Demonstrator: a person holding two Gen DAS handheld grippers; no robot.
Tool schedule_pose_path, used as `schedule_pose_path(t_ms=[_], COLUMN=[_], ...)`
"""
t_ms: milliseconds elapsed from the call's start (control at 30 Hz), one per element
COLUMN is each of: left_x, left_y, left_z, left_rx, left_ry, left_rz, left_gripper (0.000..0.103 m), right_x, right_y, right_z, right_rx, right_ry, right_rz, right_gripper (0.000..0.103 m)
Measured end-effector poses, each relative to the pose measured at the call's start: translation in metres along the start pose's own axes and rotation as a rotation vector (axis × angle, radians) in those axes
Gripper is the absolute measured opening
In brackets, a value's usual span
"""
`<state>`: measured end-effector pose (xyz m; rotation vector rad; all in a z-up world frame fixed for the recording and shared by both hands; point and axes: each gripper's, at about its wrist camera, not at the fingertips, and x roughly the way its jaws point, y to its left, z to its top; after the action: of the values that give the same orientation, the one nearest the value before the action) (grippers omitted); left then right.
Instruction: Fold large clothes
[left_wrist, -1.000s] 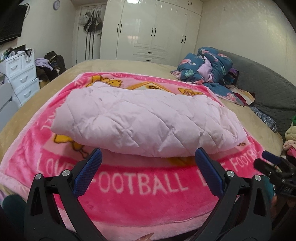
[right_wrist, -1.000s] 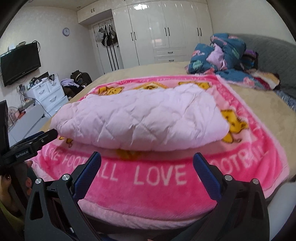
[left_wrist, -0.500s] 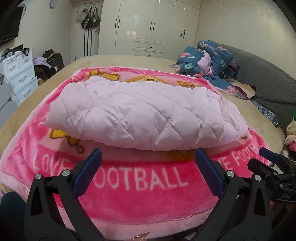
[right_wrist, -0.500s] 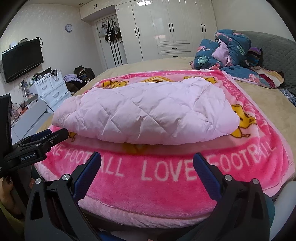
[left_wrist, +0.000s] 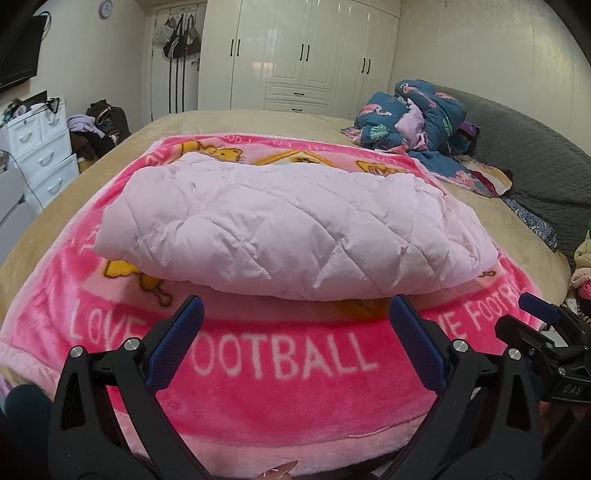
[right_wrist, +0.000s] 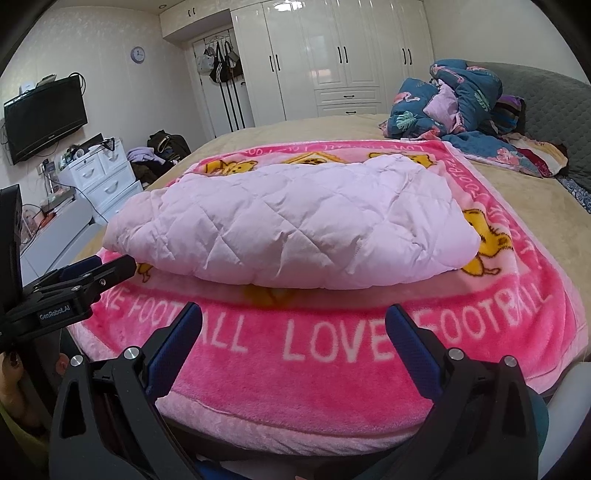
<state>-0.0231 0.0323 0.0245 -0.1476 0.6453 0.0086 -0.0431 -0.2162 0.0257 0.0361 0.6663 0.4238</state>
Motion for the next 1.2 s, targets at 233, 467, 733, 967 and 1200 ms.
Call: schedule_pose_path(t_ms=[233,467,733,967,1200], left_x=[-0.0015,-0.0028,-0.0040,-0.0022,-0.0020], left_y=[0.0007,0.0023,0.0032,0.0049,0.0053], left_z=[0.0013,0.0031,0.0026,0.0028,0.0027], left_rx=[-0.001,-0.001,-0.003,-0.001,0.000], left_ry=[0.000,-0.001,0.000,0.006,0.005], left_rz=[0.007,0.015,0.019,0.025,0.029], left_gripper=[0.094,0.094,0.094,0.094,0.094], right_x=[-0.0012,-0.0008,-0.0009,-0.0005,-0.0007], right_y=[0.0000,0.0002,0.0006,0.0006,-0.0005], right_z=[0.0012,0.0019,0.0018,0.0019,0.0025], right_rx=[0.004,0.001,0.002,0.002,0.002], right_ry=[-0.001,0.000,-0.001,0.000,-0.002], right_rz=[-0.001,-0.003,-0.003,-0.004,-0.006], right_gripper=[0.099,0.099,0.099,0.099,0.099])
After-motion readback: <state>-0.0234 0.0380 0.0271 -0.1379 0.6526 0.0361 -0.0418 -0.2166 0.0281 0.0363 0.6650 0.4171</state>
